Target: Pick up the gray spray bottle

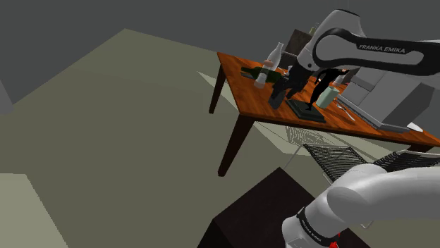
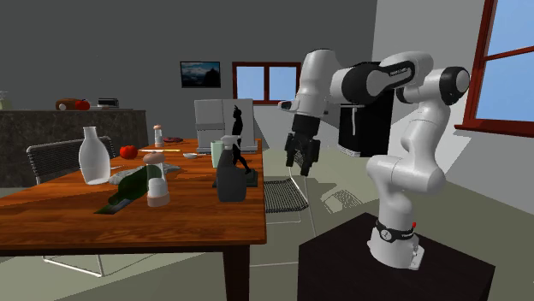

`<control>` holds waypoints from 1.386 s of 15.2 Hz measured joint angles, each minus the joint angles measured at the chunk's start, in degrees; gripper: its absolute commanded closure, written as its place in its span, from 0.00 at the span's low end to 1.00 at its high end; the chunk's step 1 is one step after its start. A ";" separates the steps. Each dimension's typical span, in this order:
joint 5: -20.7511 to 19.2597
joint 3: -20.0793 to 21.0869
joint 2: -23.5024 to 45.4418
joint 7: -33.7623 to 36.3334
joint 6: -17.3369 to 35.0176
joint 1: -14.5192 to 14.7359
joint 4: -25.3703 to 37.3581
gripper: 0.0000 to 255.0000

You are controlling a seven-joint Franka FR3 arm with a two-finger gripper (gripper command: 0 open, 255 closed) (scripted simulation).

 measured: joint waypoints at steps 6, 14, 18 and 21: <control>-1.99 -3.44 6.73 0.63 11.98 -3.09 1.35 0.00; -2.18 -8.40 16.37 0.95 25.83 -6.15 6.04 0.00; -0.88 -10.86 21.08 0.48 31.25 -7.01 9.19 0.00; -0.41 -11.49 22.38 0.07 33.70 -7.09 8.64 0.00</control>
